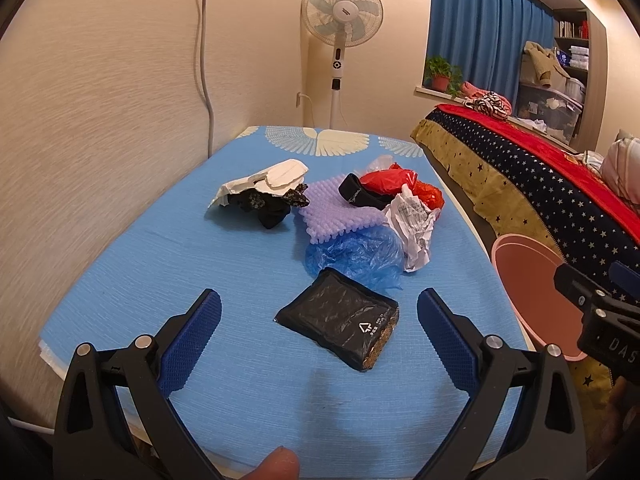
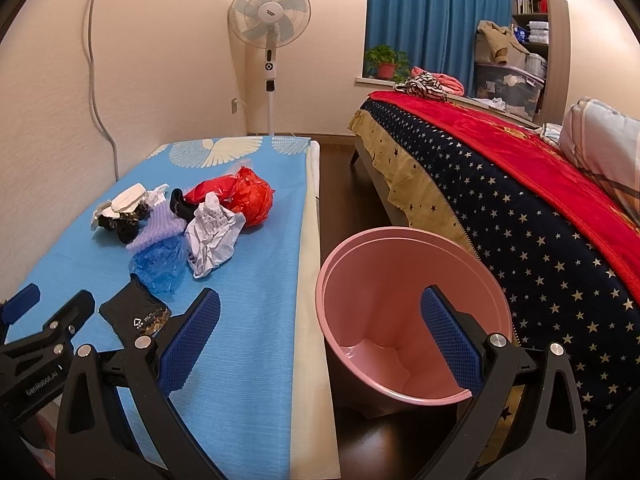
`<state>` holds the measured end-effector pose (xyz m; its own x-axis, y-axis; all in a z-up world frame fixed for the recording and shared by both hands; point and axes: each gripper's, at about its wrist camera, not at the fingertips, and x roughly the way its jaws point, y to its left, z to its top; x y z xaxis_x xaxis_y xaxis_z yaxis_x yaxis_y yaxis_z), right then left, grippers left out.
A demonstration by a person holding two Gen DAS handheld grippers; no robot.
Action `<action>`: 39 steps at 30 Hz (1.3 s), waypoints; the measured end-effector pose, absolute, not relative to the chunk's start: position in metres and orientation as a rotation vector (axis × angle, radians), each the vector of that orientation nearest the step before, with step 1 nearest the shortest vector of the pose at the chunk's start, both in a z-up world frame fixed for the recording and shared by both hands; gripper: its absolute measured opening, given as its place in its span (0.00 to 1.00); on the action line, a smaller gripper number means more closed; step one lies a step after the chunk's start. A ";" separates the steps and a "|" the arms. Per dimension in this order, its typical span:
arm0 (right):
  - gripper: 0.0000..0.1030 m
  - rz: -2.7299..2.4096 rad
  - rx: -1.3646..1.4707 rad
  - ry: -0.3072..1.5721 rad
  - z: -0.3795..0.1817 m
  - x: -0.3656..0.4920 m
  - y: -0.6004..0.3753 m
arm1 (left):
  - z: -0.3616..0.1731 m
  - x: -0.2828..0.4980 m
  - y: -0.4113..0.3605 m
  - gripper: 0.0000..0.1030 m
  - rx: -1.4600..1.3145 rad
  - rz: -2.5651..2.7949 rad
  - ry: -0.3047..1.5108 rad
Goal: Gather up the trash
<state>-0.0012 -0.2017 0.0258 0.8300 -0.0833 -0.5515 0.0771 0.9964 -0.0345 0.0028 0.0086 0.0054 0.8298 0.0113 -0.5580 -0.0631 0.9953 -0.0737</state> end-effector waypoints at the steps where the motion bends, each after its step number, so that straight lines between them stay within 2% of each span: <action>1: 0.95 -0.086 -0.005 0.584 0.026 -0.002 -0.203 | 0.005 0.003 0.008 0.92 -0.085 0.036 0.591; 26: 0.95 -0.069 0.019 0.583 0.029 -0.001 -0.204 | 0.000 0.004 0.008 0.92 -0.116 0.044 0.621; 33: 0.78 -0.052 0.053 0.600 0.026 0.009 -0.209 | -0.008 0.013 0.007 0.92 -0.139 0.038 0.659; 39: 0.74 -0.052 0.094 0.609 0.025 0.017 -0.218 | -0.021 0.032 0.002 0.92 -0.173 0.031 0.721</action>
